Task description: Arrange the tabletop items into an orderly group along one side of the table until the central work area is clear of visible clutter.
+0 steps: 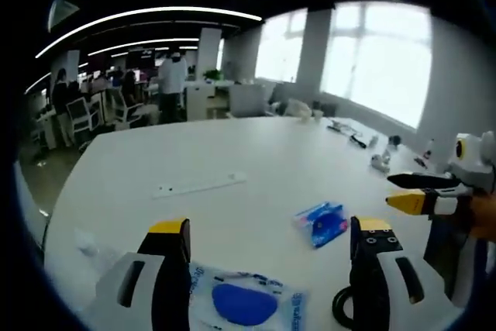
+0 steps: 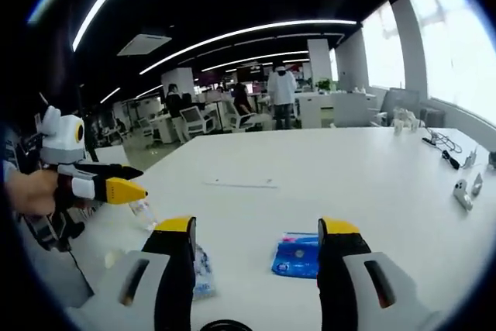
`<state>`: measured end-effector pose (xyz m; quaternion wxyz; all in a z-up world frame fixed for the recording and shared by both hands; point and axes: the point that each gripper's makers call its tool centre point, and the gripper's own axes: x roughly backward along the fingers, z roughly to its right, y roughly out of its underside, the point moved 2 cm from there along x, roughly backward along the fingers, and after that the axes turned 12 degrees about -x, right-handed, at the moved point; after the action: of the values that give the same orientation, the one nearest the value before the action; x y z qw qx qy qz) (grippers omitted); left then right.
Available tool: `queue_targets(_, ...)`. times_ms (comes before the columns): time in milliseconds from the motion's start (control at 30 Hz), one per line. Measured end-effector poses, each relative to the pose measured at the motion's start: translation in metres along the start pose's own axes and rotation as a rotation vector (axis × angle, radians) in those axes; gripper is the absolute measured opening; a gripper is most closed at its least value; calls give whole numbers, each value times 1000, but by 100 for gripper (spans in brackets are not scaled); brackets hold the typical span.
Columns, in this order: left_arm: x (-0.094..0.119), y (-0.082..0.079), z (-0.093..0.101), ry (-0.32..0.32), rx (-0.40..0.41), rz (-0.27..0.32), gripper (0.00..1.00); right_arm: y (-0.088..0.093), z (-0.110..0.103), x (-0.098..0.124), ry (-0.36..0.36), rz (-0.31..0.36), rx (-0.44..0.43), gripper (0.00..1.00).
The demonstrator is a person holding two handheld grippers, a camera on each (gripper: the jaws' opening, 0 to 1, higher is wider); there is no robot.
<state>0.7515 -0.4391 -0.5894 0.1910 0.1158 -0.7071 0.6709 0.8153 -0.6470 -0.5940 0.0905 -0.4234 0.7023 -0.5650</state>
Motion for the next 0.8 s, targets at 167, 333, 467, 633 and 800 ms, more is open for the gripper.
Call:
queue_targets(167,10,8,-8,-9,13,-9,81,8,-12,-1,2,-10,-10,60)
queue_targets(333,9,14,-27,-12,24,-14,79,12,-22,-9,0,-19,-9,60)
queue_targets(467,7,29,-40,-20,26,-43,79,18,-30,-14,-7,-31,-20,60)
queue_targets(633,4,48,-49,-19,44,-74,77,34,-33,-20,-8,-63,-17,59)
queue_targets(800,0,67,-57,-16,27,-106,76,54,-35,-25,3,-91,-40,59)
